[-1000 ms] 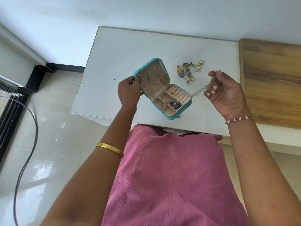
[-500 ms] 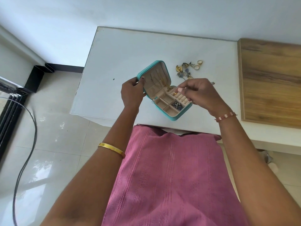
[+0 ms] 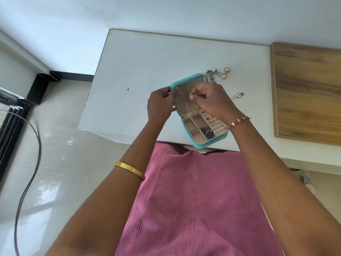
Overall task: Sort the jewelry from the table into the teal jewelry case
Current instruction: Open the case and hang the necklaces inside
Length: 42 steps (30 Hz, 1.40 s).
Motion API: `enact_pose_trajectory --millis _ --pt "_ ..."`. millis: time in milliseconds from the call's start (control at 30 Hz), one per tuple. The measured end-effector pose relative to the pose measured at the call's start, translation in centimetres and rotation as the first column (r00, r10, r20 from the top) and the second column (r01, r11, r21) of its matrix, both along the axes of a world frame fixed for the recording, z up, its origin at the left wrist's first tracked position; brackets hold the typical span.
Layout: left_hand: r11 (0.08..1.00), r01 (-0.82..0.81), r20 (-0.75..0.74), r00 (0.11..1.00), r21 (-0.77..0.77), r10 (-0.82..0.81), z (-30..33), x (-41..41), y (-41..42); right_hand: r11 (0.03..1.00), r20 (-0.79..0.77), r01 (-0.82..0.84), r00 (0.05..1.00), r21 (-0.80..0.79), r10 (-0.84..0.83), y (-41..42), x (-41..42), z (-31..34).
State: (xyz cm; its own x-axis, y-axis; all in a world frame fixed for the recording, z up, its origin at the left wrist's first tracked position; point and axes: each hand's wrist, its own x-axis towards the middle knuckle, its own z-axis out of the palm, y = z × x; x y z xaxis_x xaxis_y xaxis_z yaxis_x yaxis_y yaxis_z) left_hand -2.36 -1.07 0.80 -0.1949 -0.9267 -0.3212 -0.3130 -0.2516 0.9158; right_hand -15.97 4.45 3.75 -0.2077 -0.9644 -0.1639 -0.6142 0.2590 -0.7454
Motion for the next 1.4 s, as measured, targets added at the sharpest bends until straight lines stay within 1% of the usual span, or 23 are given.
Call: enact_pose_trajectory --millis 167,300,433,533,600,667,800,900,1067,1233,1333,1400 --pt "0.999 0.053 0.023 0.998 -0.008 -0.053 0.3 -0.6 0.6 0.987 -0.076 0.063 0.994 -0.146 -0.074 -0.2 0.2 -0.1" --pt "0.997 0.071 0.021 0.997 -0.012 -0.07 0.7 -0.9 0.9 0.966 -0.13 0.116 0.98 -0.232 -0.149 -0.1 0.2 -0.1" --pt "0.997 0.072 0.002 0.997 0.009 -0.072 1.1 -1.1 1.1 0.928 -0.247 0.148 0.939 -0.342 -0.241 0.1 0.2 -0.4" --pt "0.997 0.081 0.002 0.997 0.01 -0.081 1.2 -1.2 1.1 0.923 -0.32 0.126 0.914 -0.363 -0.251 0.1 -0.1 -0.5" --pt "0.997 0.082 0.008 0.997 0.008 -0.082 1.2 -1.2 1.2 0.926 -0.333 0.13 0.908 -0.353 -0.255 0.1 -0.3 -0.5" --pt "0.997 0.081 0.003 0.997 0.013 -0.081 1.2 -1.1 1.2 0.93 -0.314 0.174 0.907 -0.325 -0.28 0.1 -0.4 -0.5" --pt "0.996 0.089 0.004 0.996 0.014 -0.089 1.3 -1.0 1.4 0.914 -0.213 0.306 0.906 -0.267 -0.366 -0.1 -0.6 -0.5" --pt "0.995 0.095 0.013 0.995 0.01 -0.095 1.2 -1.0 1.5 0.902 -0.156 0.356 0.904 -0.246 -0.399 -0.1 -0.7 -0.5" --pt "0.997 0.074 0.008 0.997 0.019 -0.074 1.1 -0.9 1.5 0.904 -0.147 0.379 0.9 -0.197 -0.41 0.2 -0.6 -0.4" --pt "0.999 0.039 -0.019 0.999 0.031 -0.038 1.3 -0.8 1.3 0.91 -0.102 0.395 0.907 -0.127 -0.409 0.9 -0.7 -0.7" --pt "0.999 0.022 -0.035 0.999 0.041 -0.02 1.5 -0.8 1.0 0.927 -0.074 0.369 0.925 -0.07 -0.374 1.3 -0.5 -0.6" --pt "0.999 0.013 -0.049 0.999 0.048 -0.01 1.5 -0.8 0.9 0.941 -0.009 0.338 0.941 -0.004 -0.338 1.6 -0.3 -0.4"
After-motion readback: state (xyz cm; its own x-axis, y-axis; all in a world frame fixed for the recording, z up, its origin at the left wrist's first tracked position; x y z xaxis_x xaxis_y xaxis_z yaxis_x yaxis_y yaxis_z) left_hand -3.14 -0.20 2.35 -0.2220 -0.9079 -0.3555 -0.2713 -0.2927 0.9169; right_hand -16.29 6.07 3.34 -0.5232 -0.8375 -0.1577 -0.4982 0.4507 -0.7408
